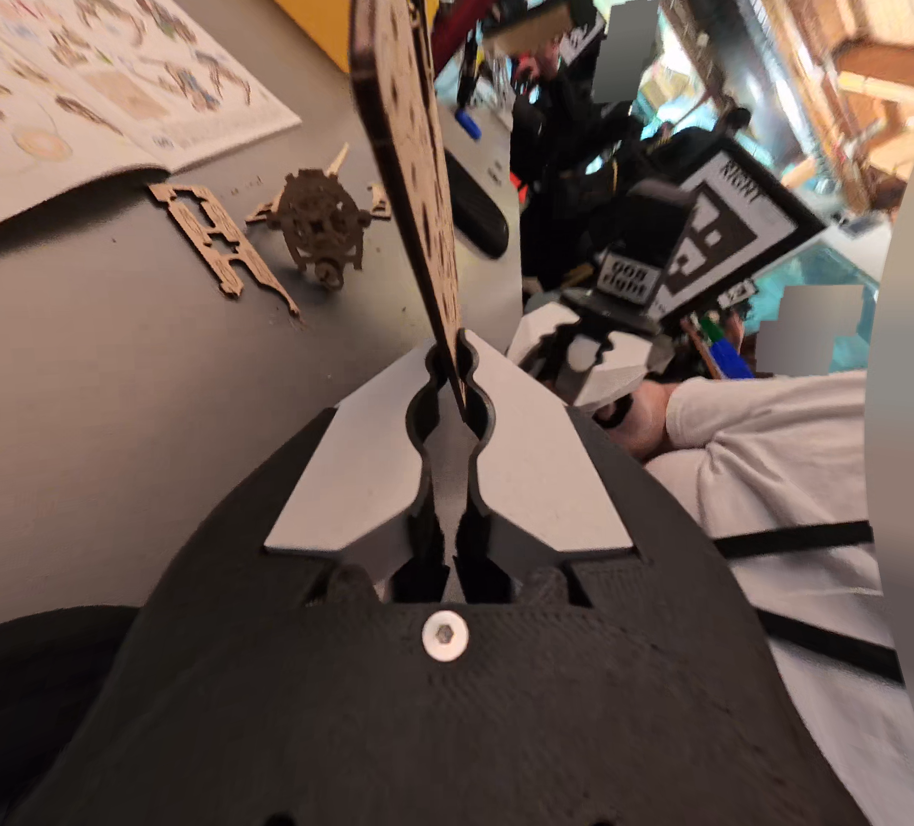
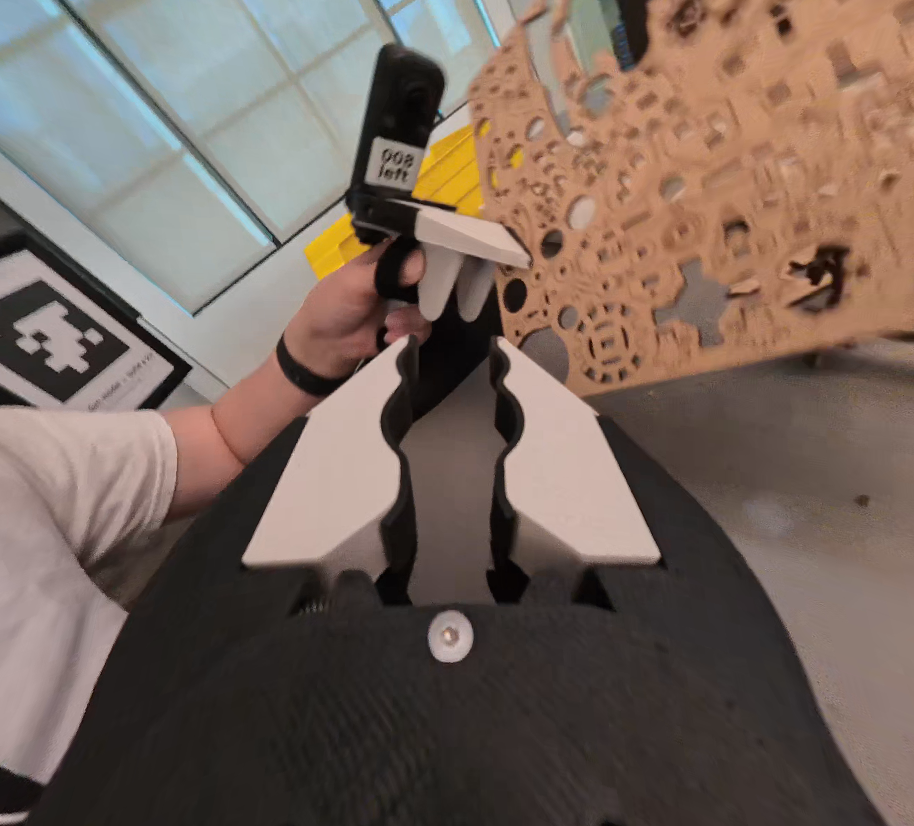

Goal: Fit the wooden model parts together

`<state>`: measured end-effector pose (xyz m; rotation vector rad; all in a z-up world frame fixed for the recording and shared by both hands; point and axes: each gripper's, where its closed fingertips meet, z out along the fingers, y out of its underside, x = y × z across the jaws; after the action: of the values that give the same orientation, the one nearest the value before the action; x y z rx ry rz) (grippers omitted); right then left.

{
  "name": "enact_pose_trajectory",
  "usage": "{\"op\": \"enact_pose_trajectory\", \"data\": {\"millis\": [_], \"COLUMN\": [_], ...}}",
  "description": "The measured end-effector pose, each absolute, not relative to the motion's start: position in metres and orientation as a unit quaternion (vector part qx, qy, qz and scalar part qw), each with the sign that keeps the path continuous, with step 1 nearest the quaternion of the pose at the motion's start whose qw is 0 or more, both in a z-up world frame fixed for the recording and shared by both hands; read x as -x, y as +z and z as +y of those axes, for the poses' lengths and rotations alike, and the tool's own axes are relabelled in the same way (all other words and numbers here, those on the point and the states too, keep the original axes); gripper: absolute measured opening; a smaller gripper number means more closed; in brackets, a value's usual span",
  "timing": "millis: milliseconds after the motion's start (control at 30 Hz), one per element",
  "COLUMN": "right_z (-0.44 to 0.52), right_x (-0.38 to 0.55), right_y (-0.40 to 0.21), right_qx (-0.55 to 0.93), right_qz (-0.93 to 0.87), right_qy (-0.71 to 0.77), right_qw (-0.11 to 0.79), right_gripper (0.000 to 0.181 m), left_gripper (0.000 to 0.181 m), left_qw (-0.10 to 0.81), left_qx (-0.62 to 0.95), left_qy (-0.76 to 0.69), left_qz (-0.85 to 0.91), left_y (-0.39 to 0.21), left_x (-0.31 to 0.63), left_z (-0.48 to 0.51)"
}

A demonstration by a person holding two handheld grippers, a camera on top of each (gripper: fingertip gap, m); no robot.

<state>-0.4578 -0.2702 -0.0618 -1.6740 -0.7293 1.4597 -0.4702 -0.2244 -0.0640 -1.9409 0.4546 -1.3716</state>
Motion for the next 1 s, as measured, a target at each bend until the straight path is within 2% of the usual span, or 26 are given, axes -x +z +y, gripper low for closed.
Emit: {"op": "enact_pose_trajectory", "data": {"millis": [300, 600, 1000], "right_z": [-0.24, -0.23, -0.221], "right_x": [0.452, 0.453, 0.454], "right_y": [-0.062, -0.039, -0.039], "right_qx": [0.674, 0.643, 0.64], "right_qz": [-0.152, -0.109, -0.036], "right_qy": [0.628, 0.676, 0.732], "right_qw": [0.358, 0.344, 0.232], "right_gripper": [0.026, 0.023, 0.024], "left_gripper": [0.0, 0.0, 0.0], "left_qw": [0.528, 0.572, 0.598], "left_qx": [0.71, 0.661, 0.65], "left_qy": [-0.45, -0.483, -0.469], "left_qz": [0.12, 0.058, 0.022], "left_y": [-0.035, -0.029, -0.029], "left_x": [0.477, 0.464, 0.463], "left_z": [-0.221, -0.226, -0.223]}}
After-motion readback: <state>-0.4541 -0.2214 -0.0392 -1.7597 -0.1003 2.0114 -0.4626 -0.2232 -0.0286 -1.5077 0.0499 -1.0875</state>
